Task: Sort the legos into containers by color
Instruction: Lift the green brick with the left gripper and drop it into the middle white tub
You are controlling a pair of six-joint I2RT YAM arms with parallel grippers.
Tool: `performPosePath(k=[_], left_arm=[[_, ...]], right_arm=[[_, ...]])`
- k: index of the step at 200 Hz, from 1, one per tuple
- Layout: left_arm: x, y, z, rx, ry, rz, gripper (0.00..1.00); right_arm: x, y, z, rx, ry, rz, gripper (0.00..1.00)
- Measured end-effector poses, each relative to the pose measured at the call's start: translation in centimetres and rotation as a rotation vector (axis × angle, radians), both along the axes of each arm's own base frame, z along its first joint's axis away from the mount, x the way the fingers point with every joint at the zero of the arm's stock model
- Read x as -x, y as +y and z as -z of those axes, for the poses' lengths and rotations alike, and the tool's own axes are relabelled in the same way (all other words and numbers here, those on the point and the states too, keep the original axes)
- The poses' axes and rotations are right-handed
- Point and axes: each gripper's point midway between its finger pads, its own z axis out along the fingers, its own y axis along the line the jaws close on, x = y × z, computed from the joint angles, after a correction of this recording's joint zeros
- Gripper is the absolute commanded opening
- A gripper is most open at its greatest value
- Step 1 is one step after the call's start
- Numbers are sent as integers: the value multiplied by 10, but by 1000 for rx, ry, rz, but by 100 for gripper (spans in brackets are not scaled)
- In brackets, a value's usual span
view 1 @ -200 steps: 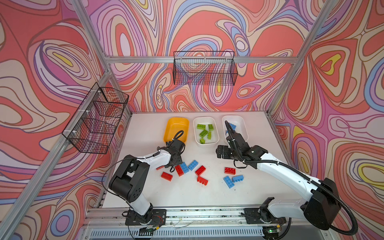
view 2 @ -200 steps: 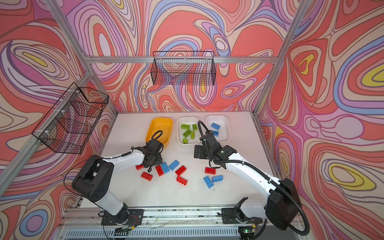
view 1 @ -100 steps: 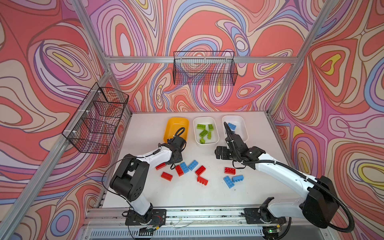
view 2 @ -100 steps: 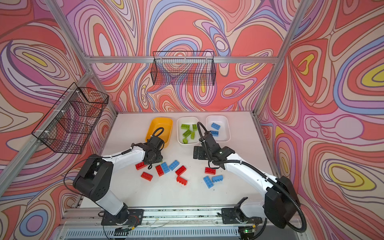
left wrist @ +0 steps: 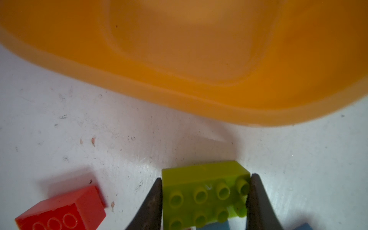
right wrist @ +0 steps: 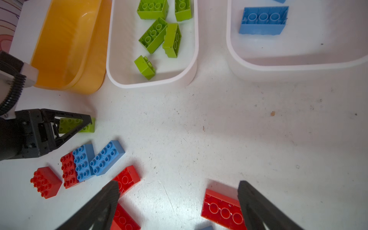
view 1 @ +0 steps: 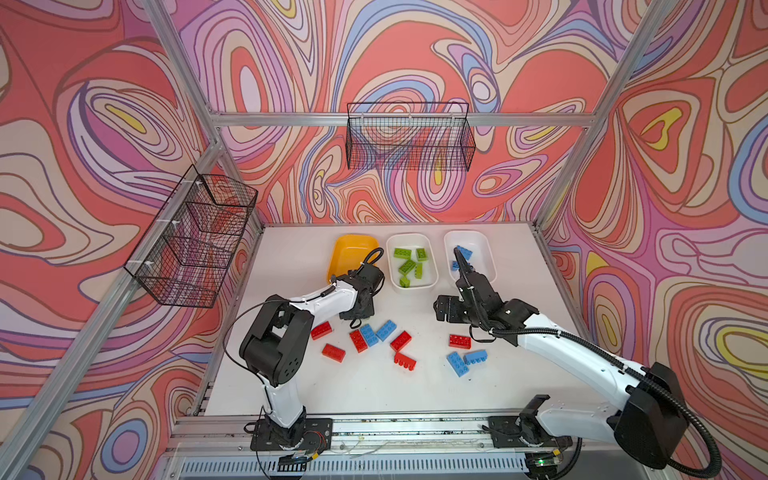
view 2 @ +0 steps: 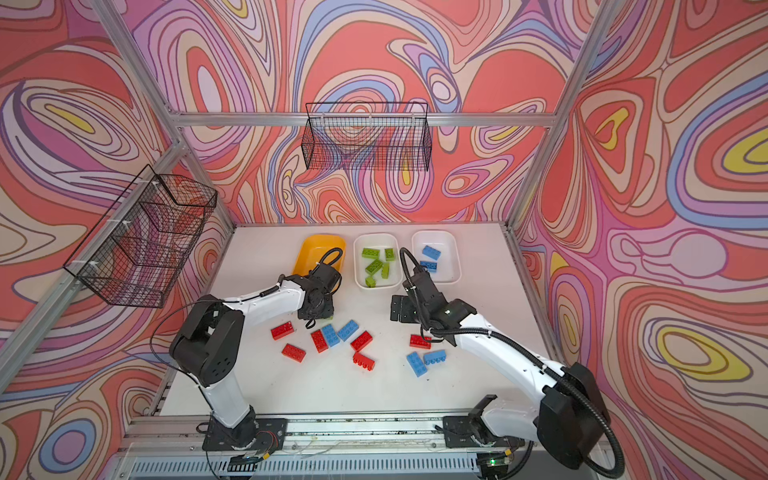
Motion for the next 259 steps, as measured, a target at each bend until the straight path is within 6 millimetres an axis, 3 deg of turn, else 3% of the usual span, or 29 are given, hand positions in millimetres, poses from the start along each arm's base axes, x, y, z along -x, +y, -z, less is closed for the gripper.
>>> performPosePath(k=[76,96,121,167,210,259], left_arm=[[-8,-7,0,4,4,43,56],[-3,-6,10,-13,43,62,58],[-4,-8,13,-14,58,75,57],[-3,-8,13,-21,69,79,43],[5,-7,8,-43,108,94,42],[-8,-26,-26,-31,74,134,43]], right_arm=[[3,-3,-3,-4,-3,12,98],[5,-5,-7,-12,-13,16,98],[7,-9,-12,-21,-30,29,98],[12,-17,-16,-19,-42,46,98],[12,-19,-20,-20,-57,54,98],[13,-20,-21,-18,-59,56,98]])
